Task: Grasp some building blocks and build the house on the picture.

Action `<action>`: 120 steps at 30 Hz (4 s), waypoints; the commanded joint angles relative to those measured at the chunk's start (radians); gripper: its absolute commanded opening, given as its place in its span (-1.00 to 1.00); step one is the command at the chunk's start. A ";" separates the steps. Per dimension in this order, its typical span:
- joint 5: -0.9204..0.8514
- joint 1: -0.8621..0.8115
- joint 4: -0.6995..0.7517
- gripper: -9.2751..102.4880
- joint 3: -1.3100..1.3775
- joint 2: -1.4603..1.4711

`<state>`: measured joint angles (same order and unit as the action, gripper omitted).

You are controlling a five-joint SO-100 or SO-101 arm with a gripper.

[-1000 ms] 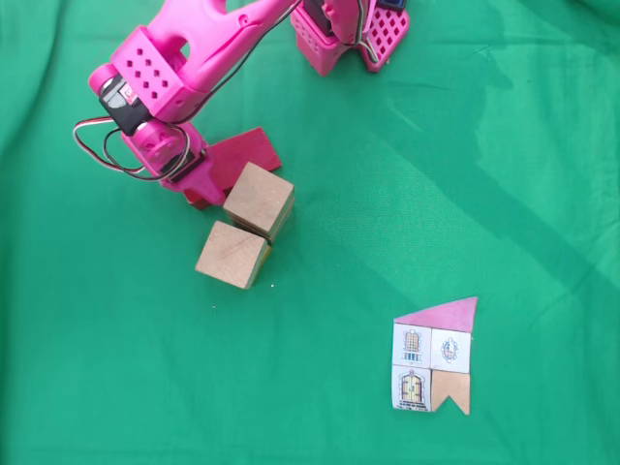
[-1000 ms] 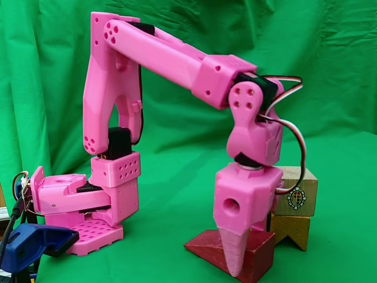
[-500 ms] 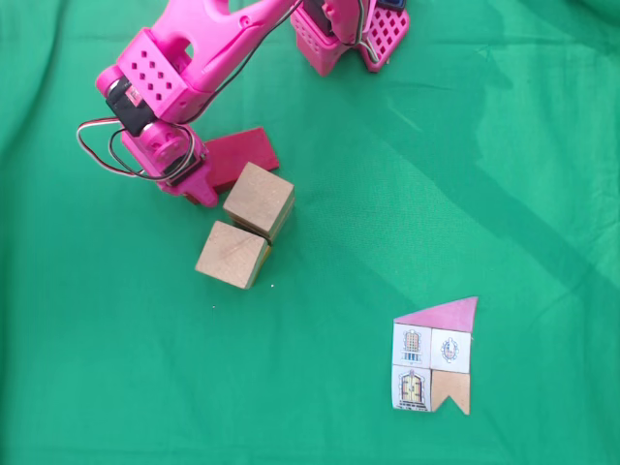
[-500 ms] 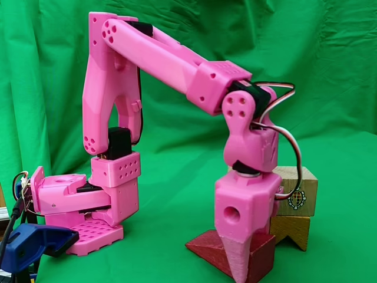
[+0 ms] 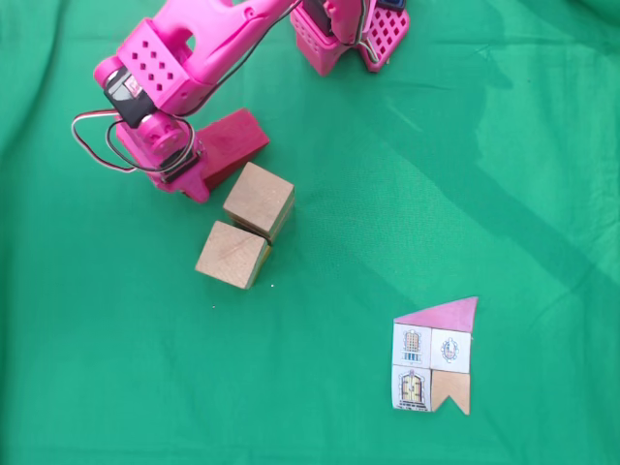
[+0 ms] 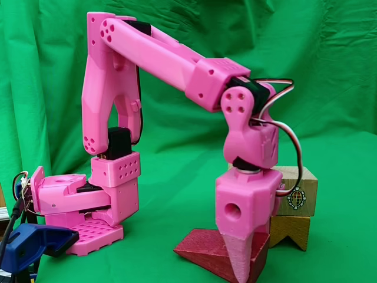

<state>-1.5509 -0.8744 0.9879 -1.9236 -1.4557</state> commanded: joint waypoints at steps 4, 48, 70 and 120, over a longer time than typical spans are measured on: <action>0.002 0.002 0.008 -0.45 0.002 -0.170; 0.014 0.288 0.009 -0.44 0.021 -0.747; 0.015 0.397 0.012 -0.43 0.003 -0.620; 0.017 0.347 0.011 -0.43 0.176 -0.388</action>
<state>-1.5401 -0.5277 0.9986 -1.7779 -1.8392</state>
